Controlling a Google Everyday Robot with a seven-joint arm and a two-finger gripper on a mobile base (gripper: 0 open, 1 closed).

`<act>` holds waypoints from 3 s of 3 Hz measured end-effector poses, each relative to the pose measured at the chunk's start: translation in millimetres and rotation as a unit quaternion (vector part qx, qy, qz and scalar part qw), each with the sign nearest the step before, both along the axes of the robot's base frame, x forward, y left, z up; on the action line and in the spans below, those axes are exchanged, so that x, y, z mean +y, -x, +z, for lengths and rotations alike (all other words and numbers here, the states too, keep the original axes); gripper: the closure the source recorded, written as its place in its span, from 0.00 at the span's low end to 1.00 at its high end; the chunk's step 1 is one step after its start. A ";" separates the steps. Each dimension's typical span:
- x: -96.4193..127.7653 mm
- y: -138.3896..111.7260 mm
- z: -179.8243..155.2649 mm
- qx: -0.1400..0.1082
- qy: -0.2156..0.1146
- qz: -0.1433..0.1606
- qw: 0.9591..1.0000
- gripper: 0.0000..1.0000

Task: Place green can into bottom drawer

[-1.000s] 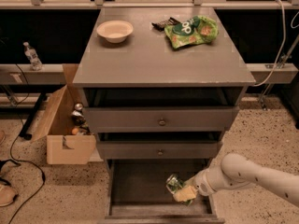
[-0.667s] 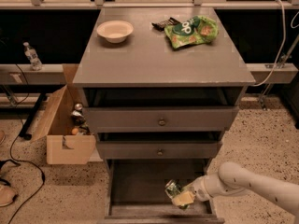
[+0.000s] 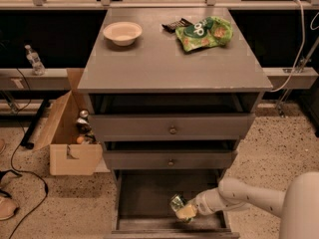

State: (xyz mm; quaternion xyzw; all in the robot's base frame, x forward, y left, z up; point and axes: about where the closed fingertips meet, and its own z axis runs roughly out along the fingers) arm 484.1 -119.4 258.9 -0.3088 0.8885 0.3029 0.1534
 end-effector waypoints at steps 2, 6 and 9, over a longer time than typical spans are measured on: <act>7.9 -16.5 -21.1 -0.041 -0.003 0.030 0.999 1.00; 4.2 -94.1 -93.9 -0.103 0.052 0.025 0.993 0.65; -44.7 -110.8 -98.5 -0.087 0.013 -0.011 0.996 0.00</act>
Offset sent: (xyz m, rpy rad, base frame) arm 0.0449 0.0102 -0.0451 -0.0072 -0.2316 0.1518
